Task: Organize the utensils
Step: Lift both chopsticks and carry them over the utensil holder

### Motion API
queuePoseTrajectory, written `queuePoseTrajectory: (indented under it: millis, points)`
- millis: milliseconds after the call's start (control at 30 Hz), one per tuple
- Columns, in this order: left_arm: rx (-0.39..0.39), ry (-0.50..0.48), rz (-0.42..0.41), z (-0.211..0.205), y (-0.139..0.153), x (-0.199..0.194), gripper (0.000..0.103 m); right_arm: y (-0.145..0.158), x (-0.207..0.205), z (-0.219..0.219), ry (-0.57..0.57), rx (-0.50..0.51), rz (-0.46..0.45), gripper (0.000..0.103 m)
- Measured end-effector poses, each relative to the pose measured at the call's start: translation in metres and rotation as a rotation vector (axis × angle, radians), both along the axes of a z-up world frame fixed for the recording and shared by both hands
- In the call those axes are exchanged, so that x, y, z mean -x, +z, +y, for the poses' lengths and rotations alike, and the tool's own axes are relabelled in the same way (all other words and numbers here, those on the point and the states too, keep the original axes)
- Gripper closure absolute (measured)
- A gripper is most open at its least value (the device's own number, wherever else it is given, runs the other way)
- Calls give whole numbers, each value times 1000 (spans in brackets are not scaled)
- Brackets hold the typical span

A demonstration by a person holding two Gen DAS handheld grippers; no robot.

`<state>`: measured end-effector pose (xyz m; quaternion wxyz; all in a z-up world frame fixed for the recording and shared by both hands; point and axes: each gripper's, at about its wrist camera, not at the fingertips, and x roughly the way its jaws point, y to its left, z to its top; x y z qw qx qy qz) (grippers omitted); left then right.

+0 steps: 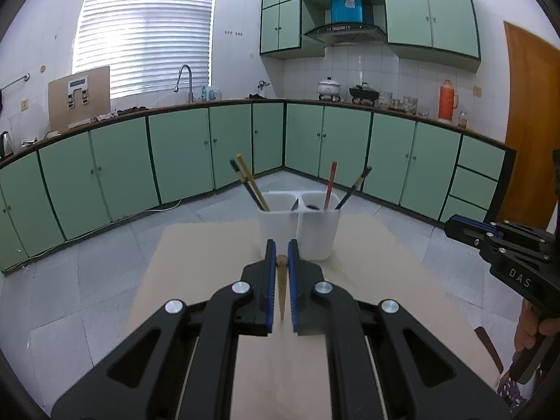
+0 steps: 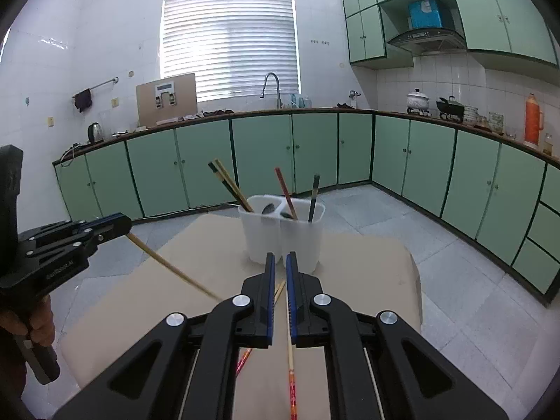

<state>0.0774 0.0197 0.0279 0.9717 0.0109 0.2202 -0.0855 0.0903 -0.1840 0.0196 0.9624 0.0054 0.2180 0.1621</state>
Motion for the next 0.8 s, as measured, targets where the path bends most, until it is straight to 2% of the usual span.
queuePoseTrajectory:
  millis: [67, 133, 300, 400, 533, 600, 800]
  points:
    - [3, 0, 0, -1, -2, 0, 97, -10, -3, -1, -5, -12, 24, 97]
    - [1, 3, -3, 1, -7, 3, 97, -32, -6, -5, -12, -20, 76, 96]
    - [-2, 3, -25, 1, -13, 17, 97, -109, 2, -14, -26, -11, 245, 95]
    - [-11, 3, -30, -3, -16, 23, 97, -141, 9, -20, -24, -1, 326, 92]
    - [-8, 11, -30, -5, -17, 25, 97, -164, 18, -26, -37, 16, 367, 90]
    - [-4, 14, -29, -5, -17, 26, 97, -168, 19, -27, -43, 17, 374, 84]
    - [-4, 18, -26, -3, -15, 27, 97, -167, 25, -22, -37, 28, 367, 78]
